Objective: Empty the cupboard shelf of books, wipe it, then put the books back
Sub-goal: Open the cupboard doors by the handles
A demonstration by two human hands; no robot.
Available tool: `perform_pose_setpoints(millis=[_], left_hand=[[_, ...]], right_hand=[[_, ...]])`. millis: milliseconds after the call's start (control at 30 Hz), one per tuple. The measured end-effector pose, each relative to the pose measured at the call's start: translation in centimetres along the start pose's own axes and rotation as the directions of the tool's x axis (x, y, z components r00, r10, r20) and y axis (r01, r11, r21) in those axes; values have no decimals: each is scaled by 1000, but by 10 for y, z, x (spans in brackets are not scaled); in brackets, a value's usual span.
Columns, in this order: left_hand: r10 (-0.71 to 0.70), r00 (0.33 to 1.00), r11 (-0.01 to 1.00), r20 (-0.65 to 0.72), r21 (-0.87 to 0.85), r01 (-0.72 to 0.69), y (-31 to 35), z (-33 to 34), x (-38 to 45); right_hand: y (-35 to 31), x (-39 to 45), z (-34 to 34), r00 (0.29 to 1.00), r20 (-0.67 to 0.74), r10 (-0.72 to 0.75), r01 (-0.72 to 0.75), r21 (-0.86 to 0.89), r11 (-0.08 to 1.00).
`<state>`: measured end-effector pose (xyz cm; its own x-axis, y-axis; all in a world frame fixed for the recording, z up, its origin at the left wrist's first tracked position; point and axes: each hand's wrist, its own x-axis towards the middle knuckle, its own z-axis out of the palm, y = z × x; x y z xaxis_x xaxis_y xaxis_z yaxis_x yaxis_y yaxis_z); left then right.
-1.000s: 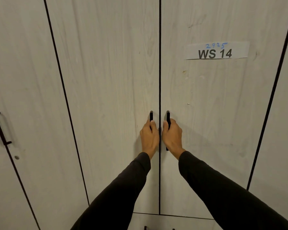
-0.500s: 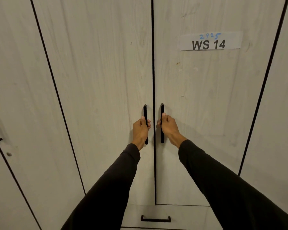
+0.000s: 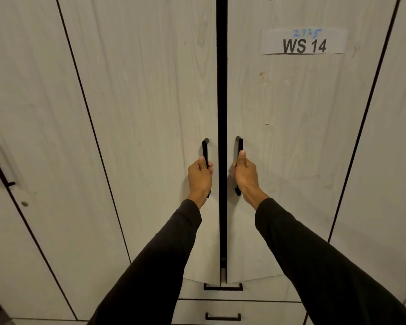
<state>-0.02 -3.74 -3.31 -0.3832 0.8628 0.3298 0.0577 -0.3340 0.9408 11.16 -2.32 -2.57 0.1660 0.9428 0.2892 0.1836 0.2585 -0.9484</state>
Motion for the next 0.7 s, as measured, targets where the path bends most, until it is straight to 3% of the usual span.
perform_pose_setpoints(millis=[333,700], left_hand=[[21,998,999,51,-42,-19,12,-30,-34],[78,993,997,-91,-4,-79,37,-87,-101]], right_hand=[[-7,-54,-22,994,-110,14,-10,43,999],[-12,-120,-91,989,-151,3,4,44,999]])
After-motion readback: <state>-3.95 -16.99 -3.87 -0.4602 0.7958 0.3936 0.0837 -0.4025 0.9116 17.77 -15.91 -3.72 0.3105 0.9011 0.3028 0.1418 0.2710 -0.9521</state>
